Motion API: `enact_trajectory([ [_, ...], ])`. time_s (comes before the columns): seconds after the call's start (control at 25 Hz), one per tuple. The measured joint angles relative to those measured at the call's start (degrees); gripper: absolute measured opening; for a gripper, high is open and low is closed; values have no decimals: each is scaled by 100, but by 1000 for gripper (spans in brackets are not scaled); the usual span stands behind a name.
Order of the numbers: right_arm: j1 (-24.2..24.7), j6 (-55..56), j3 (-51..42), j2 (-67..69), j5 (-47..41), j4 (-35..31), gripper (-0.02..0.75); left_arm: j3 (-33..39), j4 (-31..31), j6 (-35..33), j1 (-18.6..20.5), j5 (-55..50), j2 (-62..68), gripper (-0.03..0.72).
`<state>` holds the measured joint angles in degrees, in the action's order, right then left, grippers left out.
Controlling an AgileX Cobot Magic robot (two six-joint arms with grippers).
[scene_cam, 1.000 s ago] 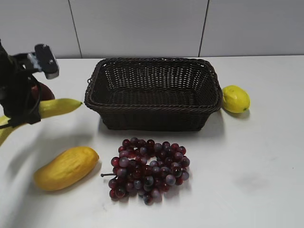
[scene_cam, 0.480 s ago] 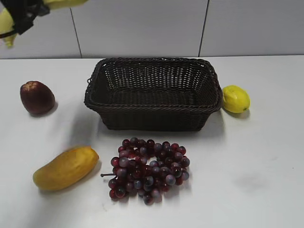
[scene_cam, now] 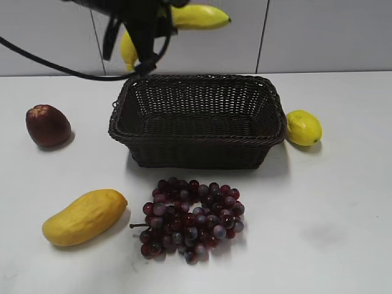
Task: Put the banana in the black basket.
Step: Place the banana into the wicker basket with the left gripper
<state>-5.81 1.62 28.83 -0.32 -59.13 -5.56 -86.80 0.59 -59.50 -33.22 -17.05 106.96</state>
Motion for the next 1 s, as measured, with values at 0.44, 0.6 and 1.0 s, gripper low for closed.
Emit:
enact_trajectory([
  [0.44,0,0,0,0,0,0,520,-6,-1025,26,-57,212,1031,462],
  [0.6,0,0,0,0,0,0,520,-6,-1129,26,-57,88,954,602],
  [1.0,0,0,0,0,0,0,520,-6,-1154,1108,80,-230,-287,586],
])
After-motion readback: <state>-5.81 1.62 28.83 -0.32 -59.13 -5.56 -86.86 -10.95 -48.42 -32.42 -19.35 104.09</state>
